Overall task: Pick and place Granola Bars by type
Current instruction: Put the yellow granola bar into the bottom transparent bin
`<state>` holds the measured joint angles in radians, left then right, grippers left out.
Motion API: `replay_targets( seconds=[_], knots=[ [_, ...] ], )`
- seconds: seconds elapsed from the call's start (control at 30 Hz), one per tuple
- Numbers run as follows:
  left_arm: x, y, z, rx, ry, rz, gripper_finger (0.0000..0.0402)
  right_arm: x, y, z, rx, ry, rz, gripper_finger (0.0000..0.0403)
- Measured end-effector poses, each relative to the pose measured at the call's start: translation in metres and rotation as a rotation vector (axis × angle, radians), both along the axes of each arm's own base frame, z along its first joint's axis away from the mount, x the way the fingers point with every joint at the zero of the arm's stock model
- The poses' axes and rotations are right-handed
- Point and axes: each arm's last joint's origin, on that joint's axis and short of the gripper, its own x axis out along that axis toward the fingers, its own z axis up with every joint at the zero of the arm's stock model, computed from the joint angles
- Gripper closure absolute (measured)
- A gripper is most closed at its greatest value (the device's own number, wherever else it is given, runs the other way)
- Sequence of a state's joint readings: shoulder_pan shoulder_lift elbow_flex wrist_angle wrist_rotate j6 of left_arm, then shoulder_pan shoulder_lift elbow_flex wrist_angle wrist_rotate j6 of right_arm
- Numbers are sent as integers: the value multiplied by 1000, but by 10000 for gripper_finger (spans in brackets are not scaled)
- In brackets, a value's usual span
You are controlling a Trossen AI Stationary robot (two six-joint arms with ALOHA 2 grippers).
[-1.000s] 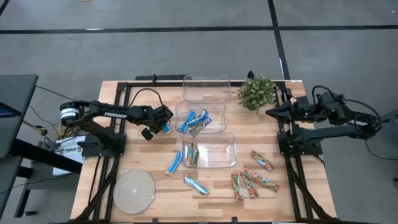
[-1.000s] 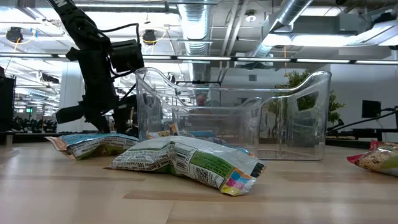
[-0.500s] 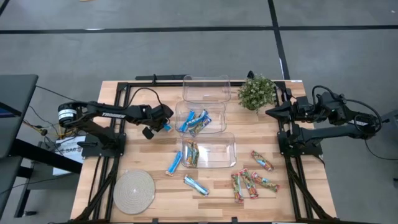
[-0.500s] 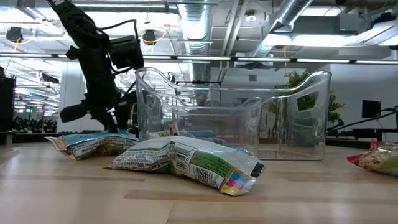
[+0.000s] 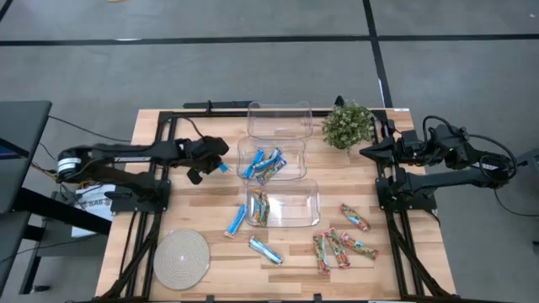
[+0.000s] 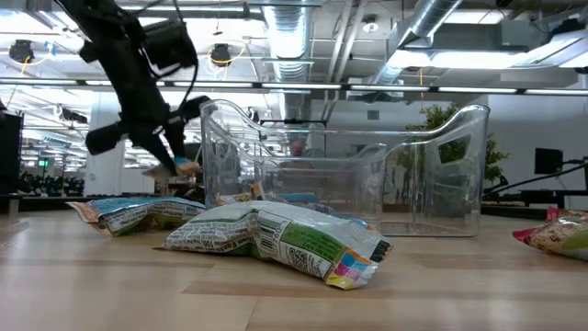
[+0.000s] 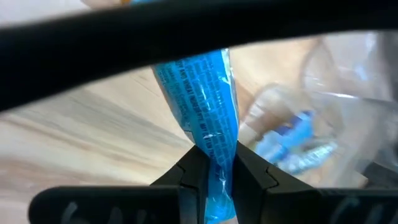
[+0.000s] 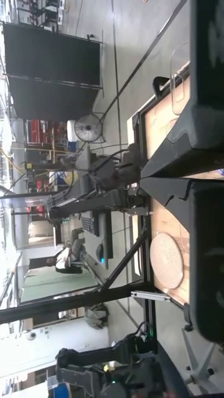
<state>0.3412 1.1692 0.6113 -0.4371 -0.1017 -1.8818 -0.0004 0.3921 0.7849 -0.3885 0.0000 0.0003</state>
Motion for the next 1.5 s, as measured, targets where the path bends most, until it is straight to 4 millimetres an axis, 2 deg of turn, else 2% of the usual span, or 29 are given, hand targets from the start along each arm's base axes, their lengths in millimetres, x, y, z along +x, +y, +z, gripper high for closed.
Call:
replay_targets(
  seconds=[0.27, 0.57, 0.93, 1.23, 1.5],
  knots=[
    [-19, -7, 33, 108, -129, -81, 358, 0, 0, 0, 0, 0, 0, 403],
    [-25, -18, 48, 335, -127, -387, 358, 0, 0, 0, 0, 0, 0, 403],
    [-15, -33, 56, 481, -189, -575, 358, 0, 0, 0, 0, 0, 0, 403],
    [1, -44, 67, 530, -346, -565, 358, 0, 0, 0, 0, 0, 0, 403],
    [24, -56, 64, 539, -444, -575, 358, 0, 0, 0, 0, 0, 0, 403]
  ],
)
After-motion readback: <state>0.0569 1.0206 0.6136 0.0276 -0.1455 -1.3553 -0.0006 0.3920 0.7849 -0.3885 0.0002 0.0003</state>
